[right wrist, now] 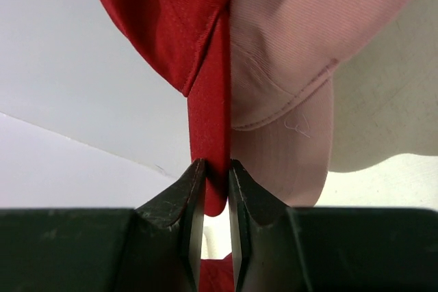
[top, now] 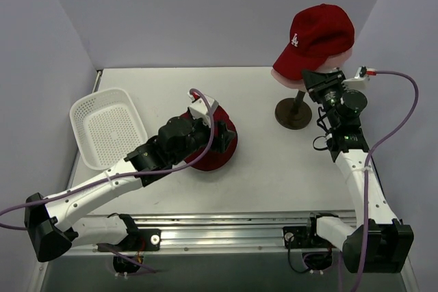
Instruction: Stack the hats
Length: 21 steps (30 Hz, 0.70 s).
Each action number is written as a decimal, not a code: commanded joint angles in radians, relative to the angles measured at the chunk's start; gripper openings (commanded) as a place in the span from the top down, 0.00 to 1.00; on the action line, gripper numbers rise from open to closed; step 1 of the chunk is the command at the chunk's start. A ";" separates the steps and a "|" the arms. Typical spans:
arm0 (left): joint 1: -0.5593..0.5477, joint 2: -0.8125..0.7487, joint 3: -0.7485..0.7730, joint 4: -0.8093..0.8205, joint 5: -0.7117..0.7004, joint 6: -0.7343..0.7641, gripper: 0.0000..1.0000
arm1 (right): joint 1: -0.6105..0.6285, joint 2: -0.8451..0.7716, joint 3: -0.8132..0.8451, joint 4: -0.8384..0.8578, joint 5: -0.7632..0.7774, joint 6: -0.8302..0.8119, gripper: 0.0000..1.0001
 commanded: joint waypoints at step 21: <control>-0.013 -0.014 0.137 0.030 -0.064 0.063 0.21 | 0.005 -0.174 0.057 -0.305 0.237 -0.135 0.66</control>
